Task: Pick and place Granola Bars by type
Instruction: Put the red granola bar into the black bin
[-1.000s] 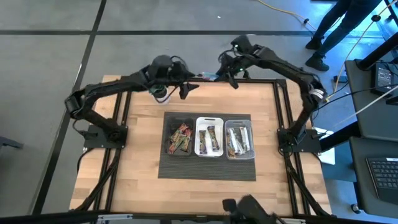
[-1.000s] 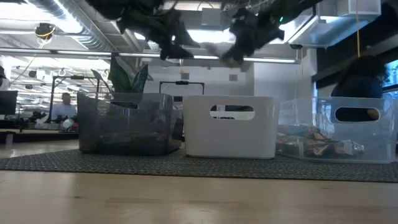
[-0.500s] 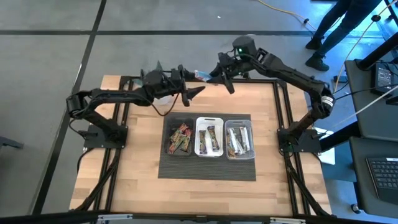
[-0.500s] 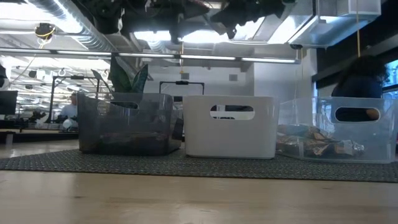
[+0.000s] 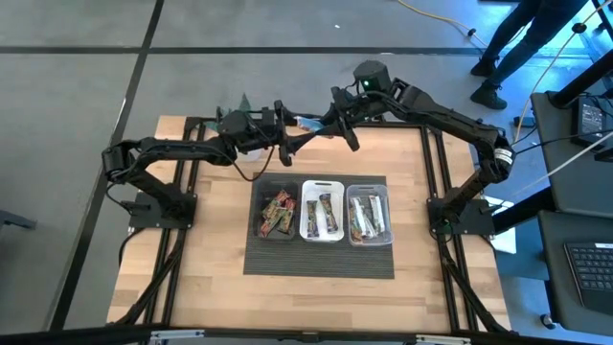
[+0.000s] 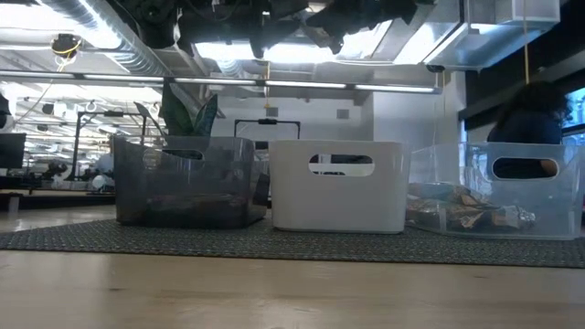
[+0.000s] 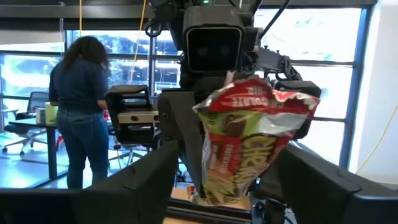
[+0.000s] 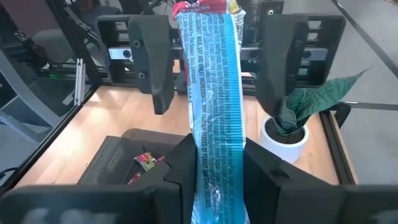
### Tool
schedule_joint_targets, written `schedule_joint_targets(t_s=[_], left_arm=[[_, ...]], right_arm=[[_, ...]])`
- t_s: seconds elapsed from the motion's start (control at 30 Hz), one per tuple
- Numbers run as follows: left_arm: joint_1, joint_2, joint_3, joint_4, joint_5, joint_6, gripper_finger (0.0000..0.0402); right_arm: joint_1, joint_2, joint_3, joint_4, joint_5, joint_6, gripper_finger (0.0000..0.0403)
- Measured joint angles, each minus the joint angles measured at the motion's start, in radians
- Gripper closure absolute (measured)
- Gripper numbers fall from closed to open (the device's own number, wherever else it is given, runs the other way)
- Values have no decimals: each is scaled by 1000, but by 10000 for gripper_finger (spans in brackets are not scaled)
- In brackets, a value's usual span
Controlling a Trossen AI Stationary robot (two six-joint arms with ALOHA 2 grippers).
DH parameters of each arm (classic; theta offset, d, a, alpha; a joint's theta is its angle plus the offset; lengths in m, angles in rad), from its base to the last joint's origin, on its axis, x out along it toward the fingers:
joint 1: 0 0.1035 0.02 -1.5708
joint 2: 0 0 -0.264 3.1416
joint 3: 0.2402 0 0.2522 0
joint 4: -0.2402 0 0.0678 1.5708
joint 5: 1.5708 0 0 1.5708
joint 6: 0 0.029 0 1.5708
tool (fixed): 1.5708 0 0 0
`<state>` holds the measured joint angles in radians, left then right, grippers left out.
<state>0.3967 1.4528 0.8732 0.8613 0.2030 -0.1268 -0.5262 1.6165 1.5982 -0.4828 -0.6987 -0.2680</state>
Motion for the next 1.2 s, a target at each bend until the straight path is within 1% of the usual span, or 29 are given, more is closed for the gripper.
schedule_joint_targets(t_s=[0.3, 0.53, 0.67, 0.8, 0.9, 1.0, 1.07, 1.2], left_arm=[[0, 0, 0, 2, 0, 0, 235], [0, 0, 0, 2, 0, 8, 289], [0, 0, 0, 2, 0, 9, 303], [0, 0, 0, 1, 0, 9, 304], [0, 0, 0, -6, 1, 9, 303], [0, -1, 0, -29, 1, 9, 304], [0, -9, 0, -73, -3, 10, 306], [1, -37, 0, -246, -6, -19, 310]], right_arm=[[0, 0, 0, 0, 0, 1, 297], [0, 0, 0, 0, 0, 0, 297], [0, 0, 0, -5, -1, 2, 297], [0, 0, 0, -7, -2, 3, 294], [-1, 0, 0, -30, -2, 3, 276], [-13, 0, 0, -89, 4, 0, 245], [-19, 0, 0, -141, 57, -4, 221], [-34, 0, 0, -279, 248, -84, 181]])
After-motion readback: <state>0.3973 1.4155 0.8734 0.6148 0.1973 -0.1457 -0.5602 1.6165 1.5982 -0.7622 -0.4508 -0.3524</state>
